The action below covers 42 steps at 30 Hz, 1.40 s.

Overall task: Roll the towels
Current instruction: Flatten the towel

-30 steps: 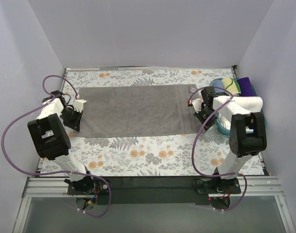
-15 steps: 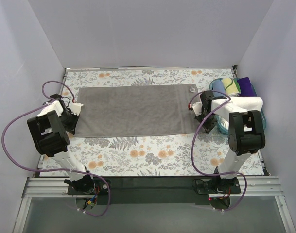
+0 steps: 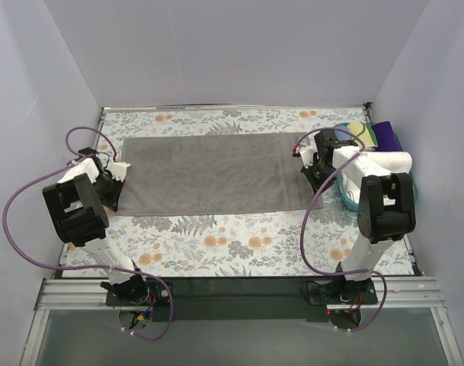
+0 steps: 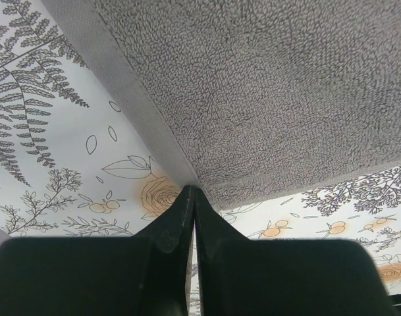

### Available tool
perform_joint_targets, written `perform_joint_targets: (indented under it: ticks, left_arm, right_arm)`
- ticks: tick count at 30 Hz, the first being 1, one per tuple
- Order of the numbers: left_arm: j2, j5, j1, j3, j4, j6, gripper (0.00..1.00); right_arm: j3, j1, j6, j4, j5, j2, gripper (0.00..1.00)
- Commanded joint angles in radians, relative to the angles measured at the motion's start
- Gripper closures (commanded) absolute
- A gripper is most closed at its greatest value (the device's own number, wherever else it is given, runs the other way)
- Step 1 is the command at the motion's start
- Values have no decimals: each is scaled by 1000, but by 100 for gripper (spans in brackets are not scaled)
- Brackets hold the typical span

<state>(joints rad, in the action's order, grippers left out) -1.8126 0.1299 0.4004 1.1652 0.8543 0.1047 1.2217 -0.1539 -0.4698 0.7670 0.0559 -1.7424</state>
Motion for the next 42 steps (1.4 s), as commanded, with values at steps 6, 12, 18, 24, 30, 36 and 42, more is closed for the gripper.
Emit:
perform_joint_targets:
  ticks: [6,12,18,24,30,36,42]
  left_arm:
    - [-36,-47,15,24,-31,3,100]
    - [-83,-70,48,60,-41,30,100]
    - [-129,-99,72,125,-34,56,100]
    - [-108,-111,81,107,-21,92,100]
    - [-27,31,95,143,58,116,100]
    - [48,284,77,211,204,150,92]
    - [45,284,18,148,160,109,91]
  right_arm:
    - [-128,-9,-16,-55,-111,-43,99]
    - [-174,-9,-39,-83,-208,-34,99]
    - [-177,-16,-36,-77,-206,-25,99]
    - [-249,-82,-21,-69,-157,7,99]
    - [-294,-125,0,-60,-156,53,99]
    - [-272,-124,0,-55,-177,46,99]
    - [-243,-124,-3,-49,-191,29,99]
